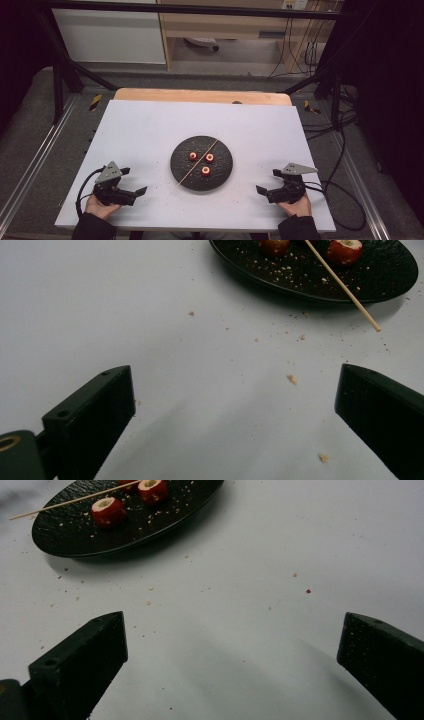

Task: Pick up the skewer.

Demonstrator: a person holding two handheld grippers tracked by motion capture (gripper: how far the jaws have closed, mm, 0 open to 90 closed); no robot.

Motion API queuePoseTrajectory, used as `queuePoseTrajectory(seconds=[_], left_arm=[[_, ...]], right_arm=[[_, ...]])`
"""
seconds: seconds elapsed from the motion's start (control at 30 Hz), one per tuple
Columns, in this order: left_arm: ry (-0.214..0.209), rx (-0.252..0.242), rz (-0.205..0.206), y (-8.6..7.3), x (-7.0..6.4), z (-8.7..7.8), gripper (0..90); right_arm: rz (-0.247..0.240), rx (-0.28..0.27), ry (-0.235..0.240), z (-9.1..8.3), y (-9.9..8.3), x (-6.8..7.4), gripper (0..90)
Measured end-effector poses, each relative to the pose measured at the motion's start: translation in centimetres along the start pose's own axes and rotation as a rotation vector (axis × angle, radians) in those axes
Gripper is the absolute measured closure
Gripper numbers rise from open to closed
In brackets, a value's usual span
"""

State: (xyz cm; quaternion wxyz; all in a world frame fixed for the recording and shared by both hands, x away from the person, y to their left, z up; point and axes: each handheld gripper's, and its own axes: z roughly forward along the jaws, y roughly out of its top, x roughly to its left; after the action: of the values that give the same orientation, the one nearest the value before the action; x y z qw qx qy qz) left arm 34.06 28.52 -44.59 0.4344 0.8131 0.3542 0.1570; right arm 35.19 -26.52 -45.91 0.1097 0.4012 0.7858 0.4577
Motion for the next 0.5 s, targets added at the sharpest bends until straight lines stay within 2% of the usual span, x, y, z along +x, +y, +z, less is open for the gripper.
queuePoseTrajectory(seconds=[0.5], left_arm=[[0.018, 0.021, 0.021, 0.65, -0.8, 0.17, 3.1]], right_arm=[[0.005, -0.006, 0.003, -0.06, 0.04, 0.03, 0.7]])
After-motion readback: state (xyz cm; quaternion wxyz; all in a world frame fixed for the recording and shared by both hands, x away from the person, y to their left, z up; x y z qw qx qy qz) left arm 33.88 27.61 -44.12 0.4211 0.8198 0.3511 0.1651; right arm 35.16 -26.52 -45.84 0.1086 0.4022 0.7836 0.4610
